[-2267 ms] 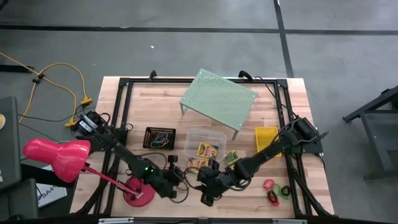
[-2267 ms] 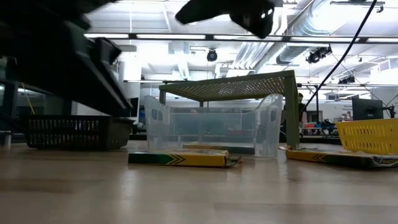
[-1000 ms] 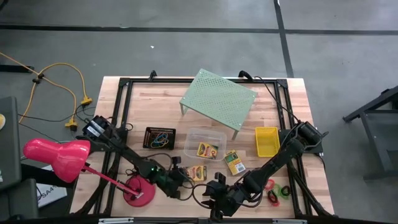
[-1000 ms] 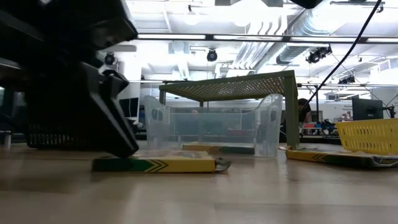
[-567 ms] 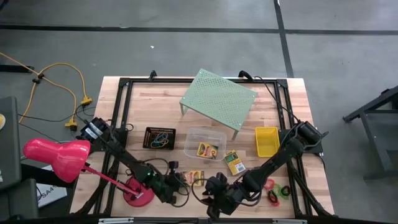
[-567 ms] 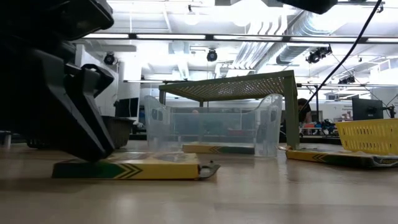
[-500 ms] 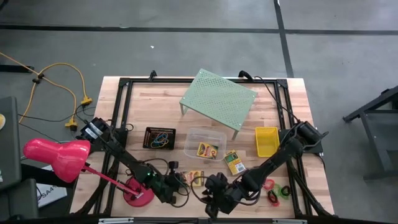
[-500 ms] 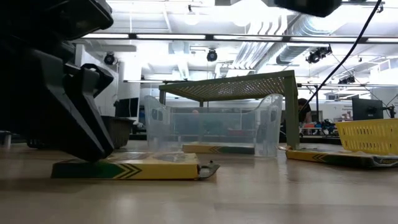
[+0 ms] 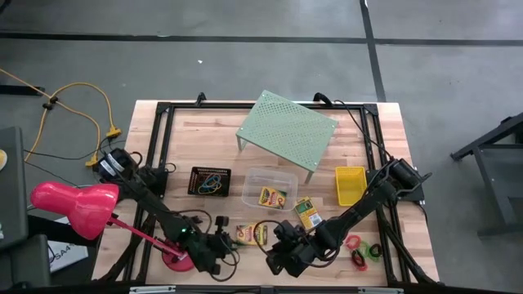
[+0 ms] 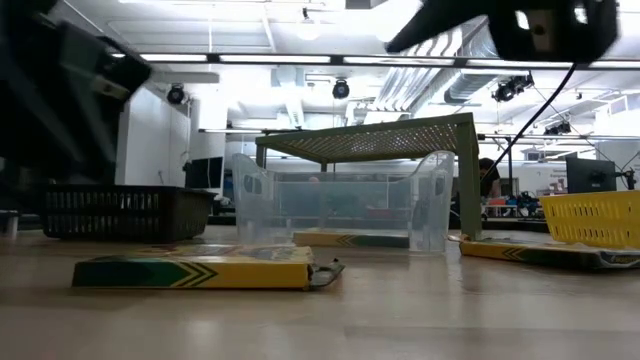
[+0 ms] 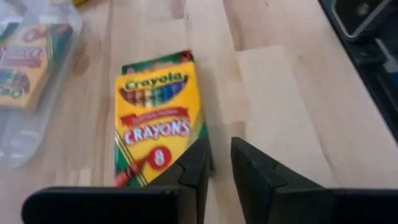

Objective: Pick & Place Office Desk Supplies
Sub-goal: Put the left yellow crayon box into the transparent bin

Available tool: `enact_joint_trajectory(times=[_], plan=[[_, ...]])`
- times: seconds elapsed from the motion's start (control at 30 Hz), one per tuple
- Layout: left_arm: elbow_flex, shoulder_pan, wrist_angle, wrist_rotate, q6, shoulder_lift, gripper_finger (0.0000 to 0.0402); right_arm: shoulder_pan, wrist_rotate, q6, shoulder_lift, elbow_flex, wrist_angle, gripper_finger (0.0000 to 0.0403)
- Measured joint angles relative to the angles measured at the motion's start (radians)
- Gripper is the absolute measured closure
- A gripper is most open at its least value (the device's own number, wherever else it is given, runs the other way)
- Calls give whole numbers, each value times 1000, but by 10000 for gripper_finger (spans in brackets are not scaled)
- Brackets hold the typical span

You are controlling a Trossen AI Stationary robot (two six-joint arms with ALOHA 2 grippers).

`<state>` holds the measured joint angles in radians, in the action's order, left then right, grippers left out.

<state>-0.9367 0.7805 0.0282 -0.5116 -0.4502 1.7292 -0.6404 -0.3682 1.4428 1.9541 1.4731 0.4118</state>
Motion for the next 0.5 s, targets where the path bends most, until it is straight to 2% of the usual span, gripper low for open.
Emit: enact_joint_trajectory(times=[0.3,0.5], plan=[[0,19,252,-4,-247,-14,338,-9,-34,158,0,0,34,270],[0,19,309,-6,-289,-14,338,-8,-28,222,10,0,47,270]])
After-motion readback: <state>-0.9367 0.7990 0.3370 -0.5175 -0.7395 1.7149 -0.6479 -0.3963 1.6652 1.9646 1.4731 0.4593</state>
